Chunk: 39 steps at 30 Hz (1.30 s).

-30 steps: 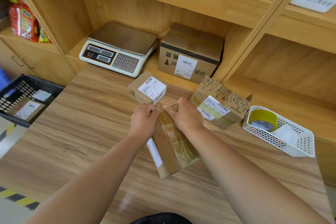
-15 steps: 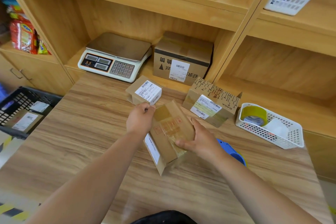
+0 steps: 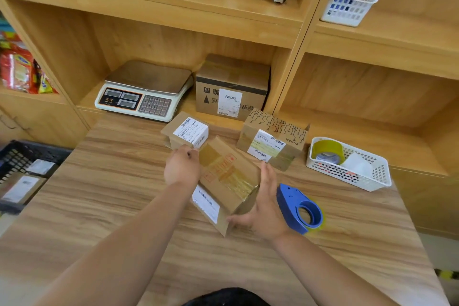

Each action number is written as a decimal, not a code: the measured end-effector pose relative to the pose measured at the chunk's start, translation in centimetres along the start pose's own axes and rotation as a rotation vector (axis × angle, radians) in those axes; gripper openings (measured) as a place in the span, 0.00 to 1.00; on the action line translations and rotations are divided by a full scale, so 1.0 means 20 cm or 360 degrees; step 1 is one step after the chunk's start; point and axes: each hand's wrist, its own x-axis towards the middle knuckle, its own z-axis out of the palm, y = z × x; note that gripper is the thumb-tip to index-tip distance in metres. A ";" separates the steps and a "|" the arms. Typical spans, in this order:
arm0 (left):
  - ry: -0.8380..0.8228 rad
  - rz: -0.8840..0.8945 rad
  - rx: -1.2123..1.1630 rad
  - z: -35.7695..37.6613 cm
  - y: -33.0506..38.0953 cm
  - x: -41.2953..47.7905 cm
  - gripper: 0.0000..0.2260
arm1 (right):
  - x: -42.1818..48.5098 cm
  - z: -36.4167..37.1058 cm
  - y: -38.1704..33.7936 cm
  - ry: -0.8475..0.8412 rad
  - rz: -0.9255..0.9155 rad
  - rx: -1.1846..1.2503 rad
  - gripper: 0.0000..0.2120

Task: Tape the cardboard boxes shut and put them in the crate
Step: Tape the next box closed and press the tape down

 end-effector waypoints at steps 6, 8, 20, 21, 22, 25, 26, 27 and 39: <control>-0.0061 -0.0341 -0.0176 -0.05 -0.06 -0.05 0.13 | 0.04 -0.13 -0.06 -0.0080 -0.0028 0.0126 0.68; -0.0051 -0.0445 -0.0278 -0.04 -0.11 -0.06 0.13 | 0.07 -0.15 -0.09 -0.0130 -0.0045 0.0112 0.69; 0.0112 0.0428 0.0331 -0.19 -0.24 -0.12 0.17 | 0.14 0.03 -0.15 -0.0332 -0.0079 -0.0073 0.65; 0.0072 0.0538 0.0276 -0.19 -0.22 -0.11 0.17 | 0.15 0.05 -0.15 -0.0338 -0.0091 -0.0092 0.65; -0.0029 0.0549 0.0154 -0.19 -0.20 -0.12 0.17 | 0.16 0.07 -0.16 -0.0343 -0.0096 -0.0107 0.66; -0.0451 0.0293 -0.0305 -0.19 -0.15 -0.11 0.33 | 0.17 0.13 -0.18 -0.0363 -0.0159 -0.0162 0.63; -0.0497 0.0191 -0.0384 -0.20 -0.14 -0.11 0.40 | 0.18 0.15 -0.19 -0.0360 -0.0196 -0.0185 0.61; -0.0540 0.0125 -0.0447 -0.20 -0.13 -0.10 0.44 | 0.17 0.17 -0.19 -0.0346 -0.0221 -0.0213 0.58; -0.0769 -0.0171 -0.1159 -0.22 -0.26 -0.17 0.34 | 0.19 0.23 -0.17 -0.0027 0.0132 -0.0580 0.35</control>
